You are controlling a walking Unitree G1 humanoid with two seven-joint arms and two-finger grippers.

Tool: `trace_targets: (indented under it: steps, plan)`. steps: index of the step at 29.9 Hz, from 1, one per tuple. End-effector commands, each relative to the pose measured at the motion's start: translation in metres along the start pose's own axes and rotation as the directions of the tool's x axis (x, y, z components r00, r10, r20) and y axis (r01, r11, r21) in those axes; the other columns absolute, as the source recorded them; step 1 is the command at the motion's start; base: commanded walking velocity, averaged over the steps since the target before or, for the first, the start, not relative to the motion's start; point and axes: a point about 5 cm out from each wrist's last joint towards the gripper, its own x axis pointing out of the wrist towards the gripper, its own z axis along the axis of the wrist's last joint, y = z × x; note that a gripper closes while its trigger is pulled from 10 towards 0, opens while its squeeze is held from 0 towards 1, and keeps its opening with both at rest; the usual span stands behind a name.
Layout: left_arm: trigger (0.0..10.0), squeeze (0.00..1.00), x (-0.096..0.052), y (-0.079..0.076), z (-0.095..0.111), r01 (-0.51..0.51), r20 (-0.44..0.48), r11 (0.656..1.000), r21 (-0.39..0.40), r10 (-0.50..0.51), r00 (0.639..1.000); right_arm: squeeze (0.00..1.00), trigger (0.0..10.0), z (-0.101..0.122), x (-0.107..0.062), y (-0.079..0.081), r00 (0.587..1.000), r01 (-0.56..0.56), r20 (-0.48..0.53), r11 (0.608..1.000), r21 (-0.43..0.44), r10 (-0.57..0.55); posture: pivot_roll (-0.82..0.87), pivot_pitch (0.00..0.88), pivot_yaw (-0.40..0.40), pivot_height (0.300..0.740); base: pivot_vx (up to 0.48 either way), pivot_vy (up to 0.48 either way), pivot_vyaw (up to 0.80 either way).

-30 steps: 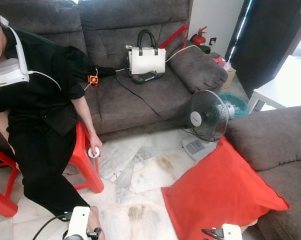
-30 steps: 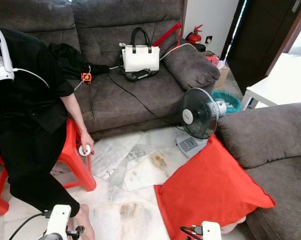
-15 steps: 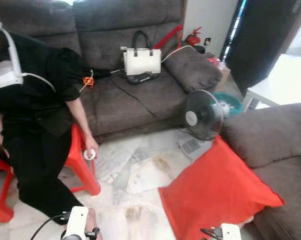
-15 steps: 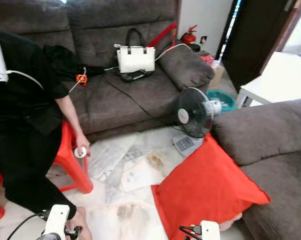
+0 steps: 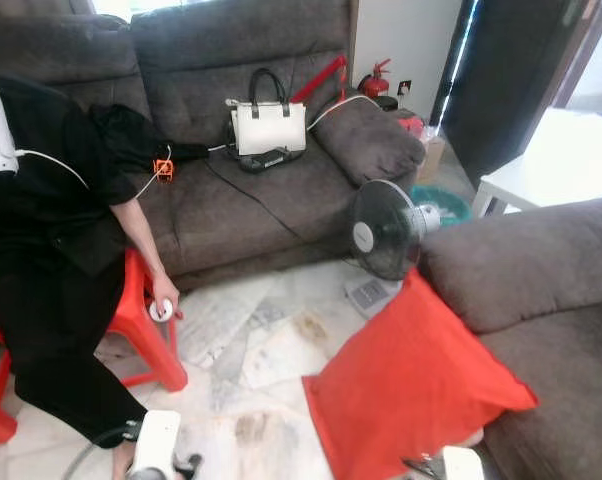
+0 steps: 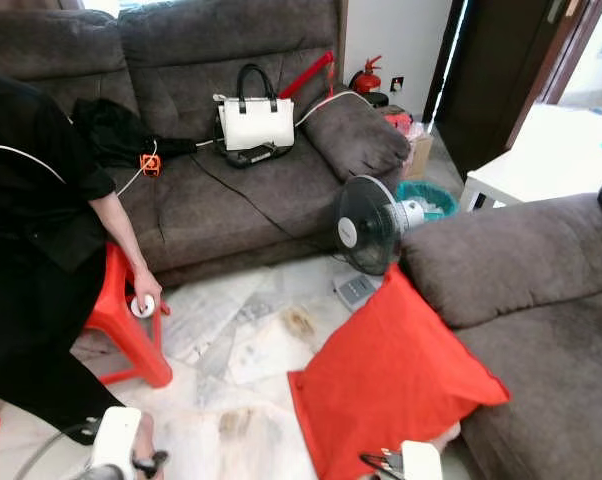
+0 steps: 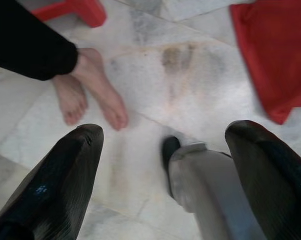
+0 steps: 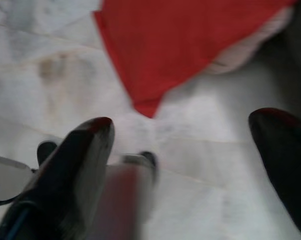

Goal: Move the pillow to the sofa from floor

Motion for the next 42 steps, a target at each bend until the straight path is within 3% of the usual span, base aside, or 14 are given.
trace_targets:
  steps: [1,20,42]
  plan:
    - [10.0,0.00,-0.0011,0.0095,-0.0008,-0.019,-0.010,1.000,0.025,0.019,1.000,0.00,10.0,0.0077,0.0027,0.0071,1.000,-0.018,0.023,1.000,0.005,0.018,0.08,0.000,-0.024,0.740,0.000,-0.319,0.00]
    - [10.0,0.00,-0.0009,0.0096,0.0001,-0.014,-0.010,0.999,0.044,0.015,1.000,0.00,10.0,0.0081,0.0028,0.0073,1.000,-0.021,0.023,1.000,0.008,0.021,0.08,0.003,-0.023,0.740,0.000,-0.318,0.00]
    - [10.0,0.00,-0.0013,0.0098,0.0019,-0.023,0.027,1.000,-0.012,0.024,0.999,0.00,10.0,0.0088,0.0027,0.0083,0.999,-0.025,0.039,0.999,0.030,0.024,0.08,0.005,-0.021,0.740,0.000,0.000,0.00]
